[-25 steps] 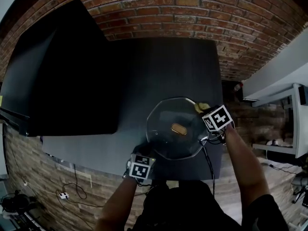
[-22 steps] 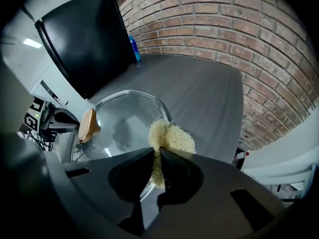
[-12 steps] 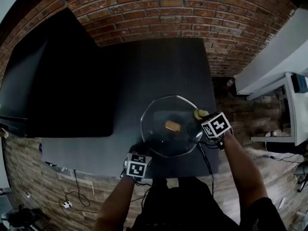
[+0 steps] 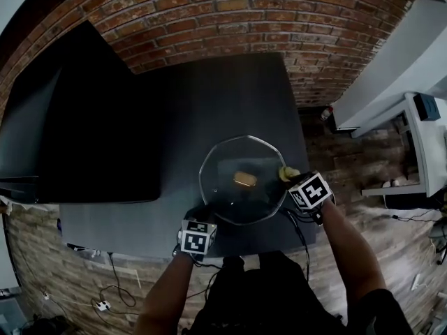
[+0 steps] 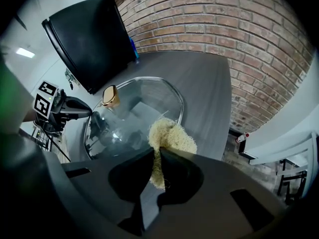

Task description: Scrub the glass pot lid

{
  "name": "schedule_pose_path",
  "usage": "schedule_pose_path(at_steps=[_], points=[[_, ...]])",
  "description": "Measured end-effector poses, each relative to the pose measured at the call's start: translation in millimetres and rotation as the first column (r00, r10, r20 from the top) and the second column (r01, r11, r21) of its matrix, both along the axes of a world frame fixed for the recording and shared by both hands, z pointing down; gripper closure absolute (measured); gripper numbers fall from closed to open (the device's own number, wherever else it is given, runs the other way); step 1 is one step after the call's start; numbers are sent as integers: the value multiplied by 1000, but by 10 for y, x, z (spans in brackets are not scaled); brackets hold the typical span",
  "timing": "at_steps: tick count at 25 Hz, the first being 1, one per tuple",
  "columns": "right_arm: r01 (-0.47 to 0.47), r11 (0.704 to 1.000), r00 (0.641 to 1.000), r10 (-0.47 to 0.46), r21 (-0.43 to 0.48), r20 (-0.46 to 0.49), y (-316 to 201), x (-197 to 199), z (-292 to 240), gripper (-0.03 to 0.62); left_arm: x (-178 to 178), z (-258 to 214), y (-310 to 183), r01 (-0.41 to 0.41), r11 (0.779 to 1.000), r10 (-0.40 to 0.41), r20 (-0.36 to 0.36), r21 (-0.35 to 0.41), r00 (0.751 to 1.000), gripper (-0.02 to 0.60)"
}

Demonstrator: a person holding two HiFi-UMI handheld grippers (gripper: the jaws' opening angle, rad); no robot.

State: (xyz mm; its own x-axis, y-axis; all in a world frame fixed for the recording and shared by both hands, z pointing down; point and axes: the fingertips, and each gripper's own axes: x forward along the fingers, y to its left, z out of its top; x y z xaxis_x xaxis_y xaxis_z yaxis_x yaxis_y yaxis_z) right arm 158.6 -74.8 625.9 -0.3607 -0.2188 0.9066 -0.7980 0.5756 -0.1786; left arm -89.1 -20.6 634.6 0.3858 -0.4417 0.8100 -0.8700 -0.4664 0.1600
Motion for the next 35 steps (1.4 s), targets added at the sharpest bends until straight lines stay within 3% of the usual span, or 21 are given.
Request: schedule_pose_path(at_steps=[24,35], points=[[25,1000,999,-25,-3,29,712,-525,-50,551,20,7,10,-85,996,85,-14,6,996,549],[148,989,988,-149,6,41,972,-1144,-60,551,36,3,26,-133,991,133,-26,14,991,549]])
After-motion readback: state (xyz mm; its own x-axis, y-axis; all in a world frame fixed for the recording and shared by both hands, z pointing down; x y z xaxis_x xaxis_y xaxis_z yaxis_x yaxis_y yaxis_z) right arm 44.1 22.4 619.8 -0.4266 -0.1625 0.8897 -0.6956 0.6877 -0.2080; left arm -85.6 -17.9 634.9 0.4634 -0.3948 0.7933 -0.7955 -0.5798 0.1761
